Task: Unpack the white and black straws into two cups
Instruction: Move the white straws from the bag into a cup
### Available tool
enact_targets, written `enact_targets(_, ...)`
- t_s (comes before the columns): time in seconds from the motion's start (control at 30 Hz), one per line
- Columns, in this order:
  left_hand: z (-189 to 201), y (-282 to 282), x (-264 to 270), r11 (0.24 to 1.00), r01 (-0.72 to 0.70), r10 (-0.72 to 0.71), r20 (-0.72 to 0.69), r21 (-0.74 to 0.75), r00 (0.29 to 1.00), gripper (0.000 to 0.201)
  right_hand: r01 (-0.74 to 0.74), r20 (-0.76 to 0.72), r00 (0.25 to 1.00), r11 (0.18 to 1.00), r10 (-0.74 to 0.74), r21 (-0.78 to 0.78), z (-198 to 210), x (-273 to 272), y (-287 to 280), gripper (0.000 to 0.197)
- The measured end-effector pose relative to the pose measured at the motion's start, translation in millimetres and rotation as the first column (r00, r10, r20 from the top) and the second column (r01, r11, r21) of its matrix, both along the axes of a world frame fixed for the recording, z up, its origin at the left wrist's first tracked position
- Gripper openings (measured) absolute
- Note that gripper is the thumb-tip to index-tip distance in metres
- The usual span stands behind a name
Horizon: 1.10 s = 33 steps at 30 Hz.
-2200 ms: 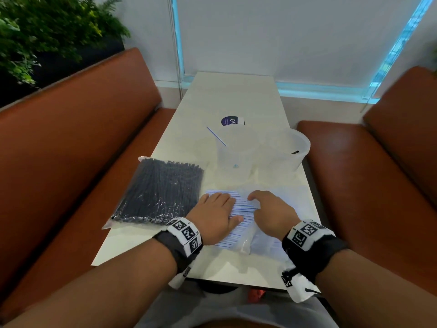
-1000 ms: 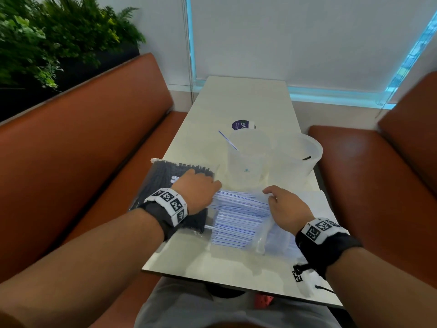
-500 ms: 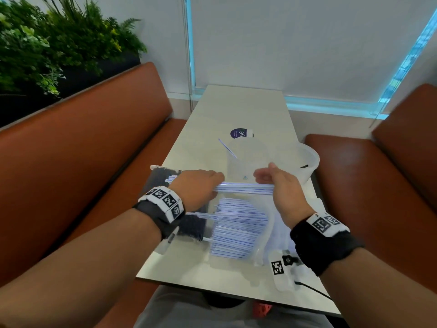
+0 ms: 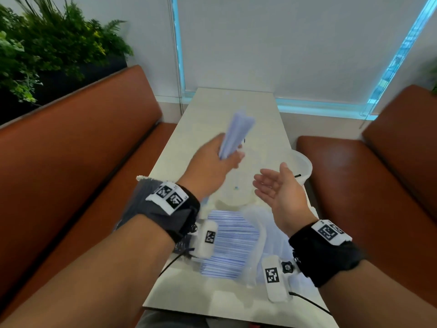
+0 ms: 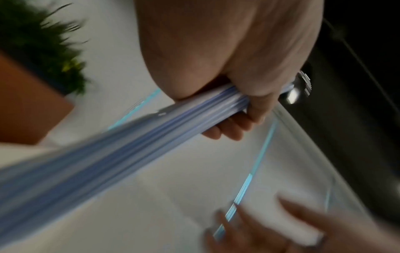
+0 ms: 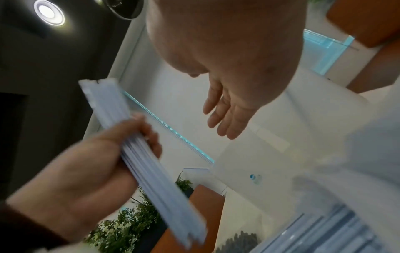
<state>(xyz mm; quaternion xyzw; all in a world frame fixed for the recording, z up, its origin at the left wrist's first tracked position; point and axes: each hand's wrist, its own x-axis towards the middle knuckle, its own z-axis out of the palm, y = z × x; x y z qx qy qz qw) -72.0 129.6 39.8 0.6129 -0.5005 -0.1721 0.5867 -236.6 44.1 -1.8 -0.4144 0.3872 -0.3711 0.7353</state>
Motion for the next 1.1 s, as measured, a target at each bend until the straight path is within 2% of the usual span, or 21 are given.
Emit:
enact_targets(0.03, 10, -3, -3, 0.991, 0.009, -0.035, -0.194, -0.133, 0.980, 0.012, -0.027, -0.015, 1.000, 0.999, 0.027, 0.027, -2, 3, 1, 0.053)
enact_targets(0.1, 26, -11, -5, 0.942, -0.002, -0.144, -0.412, -0.335, 0.900, 0.012, -0.063, -0.036, 0.997, 0.995, 0.066, 0.079, -5, 9, 2, 0.055)
enact_targets(0.2, 36, -21, -5, 0.885, -0.045, -0.266, -0.582, -0.464, 0.768, 0.018, -0.070, 0.008, 0.998, 0.985, 0.070, 0.157, 0, 15, 2, 0.057)
enact_targets(0.27, 31, -27, -11, 0.885, -0.063, -0.278, -0.632, -0.461, 0.723, 0.020, -0.120, 0.062, 0.992, 0.974, 0.110, 0.193, 3, 20, 4, 0.060)
enact_targets(0.37, 21, -33, -18, 0.921, -0.058, -0.230, -0.659, -0.385, 0.716, 0.016, -0.219, 0.110, 0.973, 0.957, 0.201, 0.191, 4, 27, 5, 0.064)
enact_targets(0.47, 20, -37, -8, 0.922, -0.090, -0.209, -0.679, -0.377, 0.703, 0.016, -0.215, 0.064, 0.976, 0.968, 0.208, 0.131, 0, 28, -2, 0.062)
enact_targets(0.53, 18, -39, -4, 0.930, -0.094, -0.190, -0.682, -0.356, 0.706, 0.016, -0.273, 0.035, 0.962, 0.960, 0.271, 0.069, -1, 29, -2, 0.059)
enact_targets(0.6, 15, -40, -4, 0.945, -0.083, -0.164, -0.675, -0.318, 0.719, 0.016, -0.345, -0.075, 0.938, 0.933, 0.339, -0.105, -5, 32, 2, 0.046)
enact_targets(0.63, 13, -41, -4, 0.948, -0.081, -0.159, -0.676, -0.308, 0.719, 0.015, -0.372, -0.199, 0.924, 0.892, 0.328, -0.259, -8, 32, 3, 0.036)
enact_targets(0.7, 12, -42, -2, 0.953, -0.074, -0.156, -0.682, -0.295, 0.714, 0.016, -0.443, -0.439, 0.873, 0.726, 0.214, -0.527, -11, 29, 3, 0.030)
enact_targets(0.73, 13, -42, -1, 0.957, -0.064, -0.153, -0.679, -0.284, 0.718, 0.016, -0.483, -0.506, 0.844, 0.666, 0.181, -0.568, -12, 30, 2, 0.029)
enact_targets(0.8, 14, -40, -2, 0.964, -0.037, -0.154, -0.666, -0.263, 0.730, 0.015, -0.514, -0.574, 0.807, 0.643, 0.139, -0.567, -11, 33, 1, 0.022)
enact_targets(0.87, 19, -39, 2, 0.966, -0.037, -0.152, -0.673, -0.257, 0.724, 0.017, -0.519, -0.630, 0.775, 0.625, 0.055, -0.583, -14, 37, -2, 0.025)
enact_targets(0.93, 28, -36, 11, 0.961, -0.061, -0.146, -0.681, -0.269, 0.718, 0.019, -0.552, -0.692, 0.720, 0.563, -0.050, -0.615, -17, 39, -5, 0.027)
enact_targets(1.0, 38, -34, 19, 0.961, -0.051, -0.140, -0.639, -0.270, 0.757, 0.010, -0.599, -0.735, 0.664, 0.493, -0.134, -0.631, -19, 41, -8, 0.028)
enact_targets(1.07, 46, -31, 24, 0.966, -0.064, -0.094, -0.573, -0.249, 0.814, 0.011, -0.664, -0.783, 0.590, 0.434, -0.197, -0.609, -17, 43, -12, 0.022)
enact_targets(1.1, 50, -31, 27, 0.963, -0.101, -0.056, -0.555, -0.249, 0.830, 0.013, -0.710, -0.809, 0.538, 0.392, -0.235, -0.586, -17, 45, -16, 0.034)
